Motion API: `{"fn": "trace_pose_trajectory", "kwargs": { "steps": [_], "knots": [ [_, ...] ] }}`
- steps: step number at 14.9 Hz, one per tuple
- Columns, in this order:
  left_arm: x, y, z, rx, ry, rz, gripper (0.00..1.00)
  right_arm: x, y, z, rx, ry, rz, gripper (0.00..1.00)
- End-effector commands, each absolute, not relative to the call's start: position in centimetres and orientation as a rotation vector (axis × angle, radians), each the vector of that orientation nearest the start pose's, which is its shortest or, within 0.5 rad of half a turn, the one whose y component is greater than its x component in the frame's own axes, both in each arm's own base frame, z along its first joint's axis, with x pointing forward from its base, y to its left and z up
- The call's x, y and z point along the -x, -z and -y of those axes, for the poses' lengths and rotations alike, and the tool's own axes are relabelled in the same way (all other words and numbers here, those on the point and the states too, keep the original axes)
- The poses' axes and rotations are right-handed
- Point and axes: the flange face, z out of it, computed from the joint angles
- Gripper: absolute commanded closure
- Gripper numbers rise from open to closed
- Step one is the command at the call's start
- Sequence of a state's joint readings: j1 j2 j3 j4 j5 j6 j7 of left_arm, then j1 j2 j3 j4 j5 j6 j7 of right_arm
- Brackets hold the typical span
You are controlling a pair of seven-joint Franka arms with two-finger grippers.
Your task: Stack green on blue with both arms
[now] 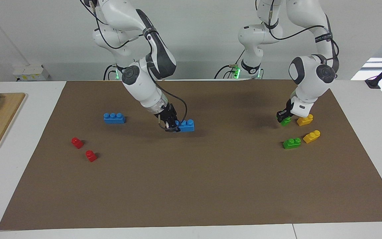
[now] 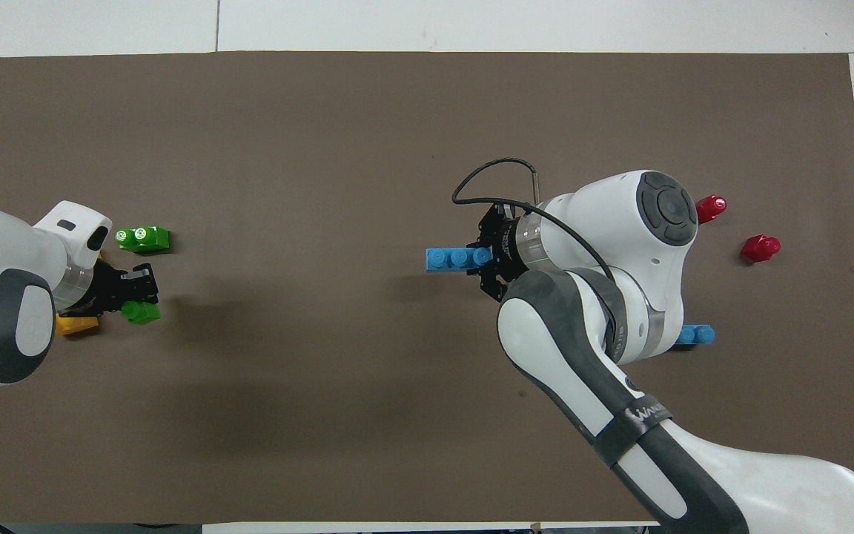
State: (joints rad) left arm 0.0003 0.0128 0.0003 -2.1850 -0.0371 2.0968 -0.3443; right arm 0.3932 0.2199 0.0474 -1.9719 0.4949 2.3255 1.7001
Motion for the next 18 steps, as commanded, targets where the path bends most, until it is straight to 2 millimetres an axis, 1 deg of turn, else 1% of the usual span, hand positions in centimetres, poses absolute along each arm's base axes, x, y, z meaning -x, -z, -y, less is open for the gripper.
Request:
{"fn": "trace_pose_trajectory", "kwargs": {
  "steps": [1,2,3,4,5,6,7,8,9,10,11,12,13,15,16,17,18],
  "knots": [
    [-54.2,-38.3,1.0,3.067,-0.186,0.895,1.0,-53.8,-36.5,-27.5,1.938,-0.395,-2.015,1.0],
    [-54.5,-38.6,1.7,3.054,-0.187,0.94,1.0,-53.2,-35.9,-28.5,1.931,-0.381,-2.017,1.0],
    [-54.7,-39.2,3.0,3.039,-0.188,0.987,1.0,-53.0,-35.6,-28.9,1.926,-0.372,-2.017,1.0],
    [-54.8,-39.4,4.0,2.992,-0.199,1.094,1.0,-53.0,-35.2,-29.0,1.924,-0.368,-2.022,1.0],
    [-54.5,-39.3,5.9,2.953,-0.216,1.162,1.0,-52.9,-34.6,-29.2,1.925,-0.366,-2.025,1.0],
    [-54.4,-39.3,7.6,2.916,-0.21,1.239,1.0,-52.5,-34.2,-30.2,1.931,-0.366,-2.021,1.0],
    [-54.4,-39.6,8.5,2.87,-0.193,1.343,1.0,-52.4,-33.6,-30.6,1.91,-0.358,-2.039,1.0],
    [-54.6,-39.8,8.8,2.836,-0.183,1.412,1.0,-52.2,-33.1,-31.0,1.893,-0.345,-2.049,1.0],
    [-55.0,-39.9,10.2,2.828,-0.169,1.444,1.0,-51.9,-32.4,-31.8,1.902,-0.346,-2.048,1.0],
    [-55.0,-39.9,10.9,2.791,-0.163,1.515,1.0,-51.8,-32.0,-32.0,1.897,-0.345,-2.056,1.0],
    [-55.1,-39.9,10.9,2.741,-0.159,1.602,1.0,-51.7,-31.7,-32.2,1.897,-0.34,-2.054,1.0],
    [-55.0,-40.0,11.6,2.713,-0.159,1.645,1.0,-51.3,-31.3,-32.8,1.913,-0.343,-2.047,1.0],
    [-54.7,-40.1,12.4,2.678,-0.172,1.68,1.0,-51.3,-31.2,-32.9,1.912,-0.344,-2.051,1.0],
    [-54.8,-41.1,14.2,2.611,-0.161,1.785,1.0,-51.1,-30.6,-33.0,1.91,-0.349,-2.066,1.0],
    [-54.7,-41.3,15.7,2.57,-0.151,1.84,1.0,-50.8,-30.2,-32.9,1.912,-0.351,-2.074,1.0],
    [-54.6,-41.2,17.2,2.489,-0.142,1.933,1.0,-50.4,-29.8,-33.1,1.924,-0.355,-2.075,1.0],
    [-54.6,-41.4,18.2,2.419,-0.116,2.024,1.0,-50.4,-29.7,-33.1,1.919,-0.347,-2.075,1.0]
  ]
}}
